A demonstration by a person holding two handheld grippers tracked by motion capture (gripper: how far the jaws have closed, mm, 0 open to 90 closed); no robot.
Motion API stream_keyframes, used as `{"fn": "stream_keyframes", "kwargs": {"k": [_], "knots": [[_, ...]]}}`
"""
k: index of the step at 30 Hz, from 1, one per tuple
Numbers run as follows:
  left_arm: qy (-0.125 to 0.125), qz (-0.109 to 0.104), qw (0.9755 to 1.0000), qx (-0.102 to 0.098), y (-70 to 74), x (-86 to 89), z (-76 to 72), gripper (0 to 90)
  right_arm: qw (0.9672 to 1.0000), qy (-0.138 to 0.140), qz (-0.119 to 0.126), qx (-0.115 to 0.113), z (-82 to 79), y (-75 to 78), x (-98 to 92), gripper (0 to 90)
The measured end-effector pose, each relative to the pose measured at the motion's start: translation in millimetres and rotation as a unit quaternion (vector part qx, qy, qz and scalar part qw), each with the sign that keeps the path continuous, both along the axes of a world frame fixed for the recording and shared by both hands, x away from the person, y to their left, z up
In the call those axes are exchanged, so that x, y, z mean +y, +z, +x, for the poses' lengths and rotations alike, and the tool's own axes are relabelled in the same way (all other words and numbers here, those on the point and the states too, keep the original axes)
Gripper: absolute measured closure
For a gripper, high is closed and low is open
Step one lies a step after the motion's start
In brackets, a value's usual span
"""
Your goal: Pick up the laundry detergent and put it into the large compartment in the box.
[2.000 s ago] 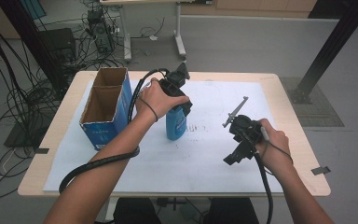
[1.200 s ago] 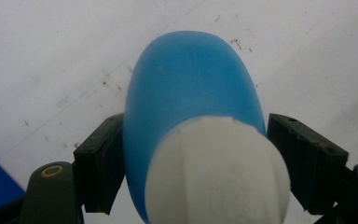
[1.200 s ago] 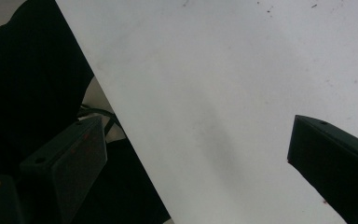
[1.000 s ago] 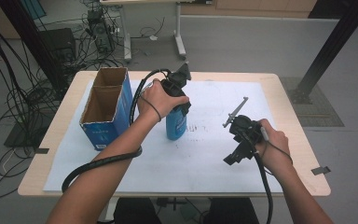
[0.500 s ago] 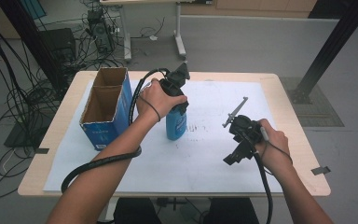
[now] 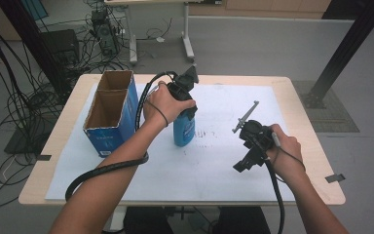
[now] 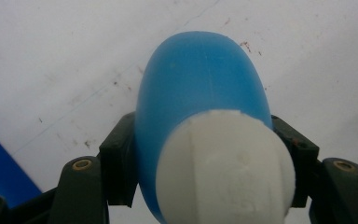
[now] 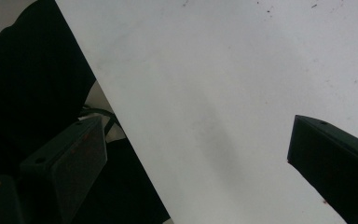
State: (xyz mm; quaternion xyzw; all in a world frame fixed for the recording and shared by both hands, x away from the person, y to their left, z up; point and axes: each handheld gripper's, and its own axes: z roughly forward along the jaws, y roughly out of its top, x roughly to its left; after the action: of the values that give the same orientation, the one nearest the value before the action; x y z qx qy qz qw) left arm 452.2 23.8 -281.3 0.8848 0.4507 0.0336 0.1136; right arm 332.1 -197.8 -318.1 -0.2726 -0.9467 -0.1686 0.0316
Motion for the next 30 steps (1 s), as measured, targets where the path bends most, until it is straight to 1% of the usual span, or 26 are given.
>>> {"fn": "stream_keyframes", "kwargs": {"k": [9, 14, 21, 25, 30], "knots": [[-0.002, -0.003, 1.0, -0.002, -0.4, 1.0, -0.1, 37.4, 1.0, 0.004, -0.002, 0.0, 0.0, 0.5, 3.6, 4.2], [-0.002, -0.005, 1.0, 0.0, -0.3, 1.8, 0.4, 37.4, 1.0, 0.005, -0.002, 0.0, -0.3, 1.0, 4.4, 4.2], [-0.004, -0.005, 1.0, -0.001, -0.3, 1.7, 0.0, 37.4, 1.0, 0.006, -0.002, -0.001, -0.1, 1.9, 5.0, 4.2], [-0.004, -0.003, 1.0, -0.005, -0.5, 1.4, -0.9, 37.4, 1.0, 0.007, -0.003, -0.003, 0.1, 2.3, 5.6, 4.3], [-0.006, -0.002, 1.0, -0.003, -0.4, 1.2, -0.4, 37.4, 1.0, 0.007, -0.005, -0.004, -0.8, 3.4, 6.1, 4.3]]}}
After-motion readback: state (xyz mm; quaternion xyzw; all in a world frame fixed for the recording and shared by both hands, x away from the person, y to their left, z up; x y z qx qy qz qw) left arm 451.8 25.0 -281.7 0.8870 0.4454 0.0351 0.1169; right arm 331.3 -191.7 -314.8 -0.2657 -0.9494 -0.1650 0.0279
